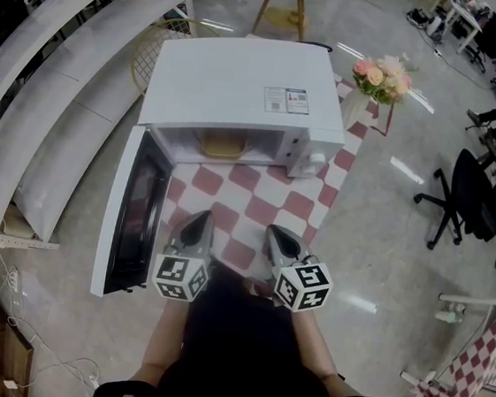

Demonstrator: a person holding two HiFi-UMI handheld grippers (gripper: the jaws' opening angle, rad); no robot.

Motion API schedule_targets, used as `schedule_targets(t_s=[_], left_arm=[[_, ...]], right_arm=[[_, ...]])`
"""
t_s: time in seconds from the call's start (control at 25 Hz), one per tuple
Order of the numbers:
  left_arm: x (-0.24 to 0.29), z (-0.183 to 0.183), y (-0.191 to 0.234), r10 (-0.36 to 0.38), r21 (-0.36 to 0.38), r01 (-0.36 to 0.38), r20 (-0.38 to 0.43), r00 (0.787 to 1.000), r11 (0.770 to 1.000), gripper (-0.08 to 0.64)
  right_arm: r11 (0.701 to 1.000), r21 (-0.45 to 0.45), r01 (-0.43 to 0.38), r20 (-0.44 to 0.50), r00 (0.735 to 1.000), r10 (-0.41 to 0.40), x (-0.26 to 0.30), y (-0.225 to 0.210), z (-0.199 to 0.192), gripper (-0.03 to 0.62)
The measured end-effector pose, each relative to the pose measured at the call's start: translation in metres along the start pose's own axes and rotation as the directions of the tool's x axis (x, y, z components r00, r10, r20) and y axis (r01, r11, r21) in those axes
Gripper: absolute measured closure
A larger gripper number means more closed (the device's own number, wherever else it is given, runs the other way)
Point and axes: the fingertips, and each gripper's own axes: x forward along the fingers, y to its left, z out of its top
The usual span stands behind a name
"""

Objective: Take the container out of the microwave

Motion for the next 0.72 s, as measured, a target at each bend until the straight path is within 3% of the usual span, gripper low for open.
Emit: schedule_targets(t_s=[0.72], left_arm=[[0.056,0.034,0.045,0.049,-0.043,-0.048,0.023,0.999,0.998,0.549]], right_arm=[[0.998,-0.008,-0.058,-0.025,0.998,0.058,0.052,-0.005,0.032,0.591]])
